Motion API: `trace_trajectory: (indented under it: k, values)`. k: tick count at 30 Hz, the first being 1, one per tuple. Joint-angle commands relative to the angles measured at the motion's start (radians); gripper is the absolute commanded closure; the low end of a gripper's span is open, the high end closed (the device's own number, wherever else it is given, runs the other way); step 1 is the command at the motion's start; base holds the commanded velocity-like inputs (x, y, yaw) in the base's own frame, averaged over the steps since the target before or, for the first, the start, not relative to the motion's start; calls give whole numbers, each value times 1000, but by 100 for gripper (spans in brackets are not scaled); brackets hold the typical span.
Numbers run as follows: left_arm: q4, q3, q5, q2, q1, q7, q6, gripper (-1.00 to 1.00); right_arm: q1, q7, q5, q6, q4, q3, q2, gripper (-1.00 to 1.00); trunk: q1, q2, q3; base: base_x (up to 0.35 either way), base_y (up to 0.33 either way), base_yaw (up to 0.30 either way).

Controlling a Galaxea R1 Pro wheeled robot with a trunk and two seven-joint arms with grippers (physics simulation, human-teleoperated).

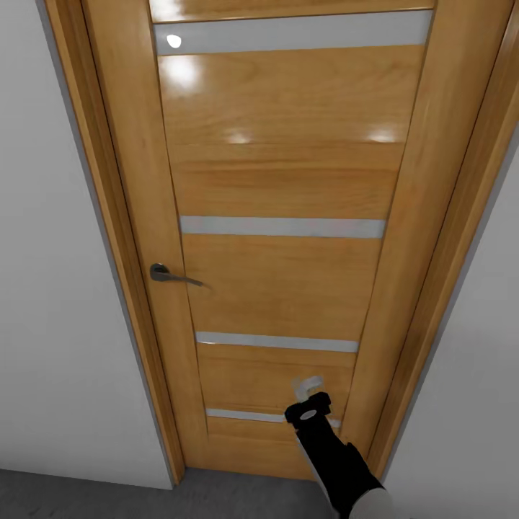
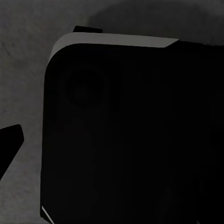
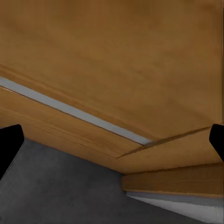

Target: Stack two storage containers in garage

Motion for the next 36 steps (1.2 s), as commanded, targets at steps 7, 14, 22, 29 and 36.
trace_trajectory:
  k: [7,14,22,29,36]
  values:
    - [0,0,10,0,0,0,-3,-100,-1,59,-133,178,-248,169,0,-100,0,-1,-1,0,0,0]
    - [0,0,10,0,0,0,-3,-100,-63,58,-216,337,-503,256,0,-100,0,-1,-1,0,0,0]
    - [0,0,10,-2,0,0,-3,-100,-99,62,-265,339,-578,272,0,-100,0,-1,-1,0,0,0]
    - [0,0,10,-2,0,0,-3,-100,-101,66,-300,335,-604,276,0,-100,0,-1,-1,0,0,0]
    - [0,0,10,-2,0,0,-3,-100,-101,57,-295,292,-601,276,0,-100,0,-1,-1,0,0,0]
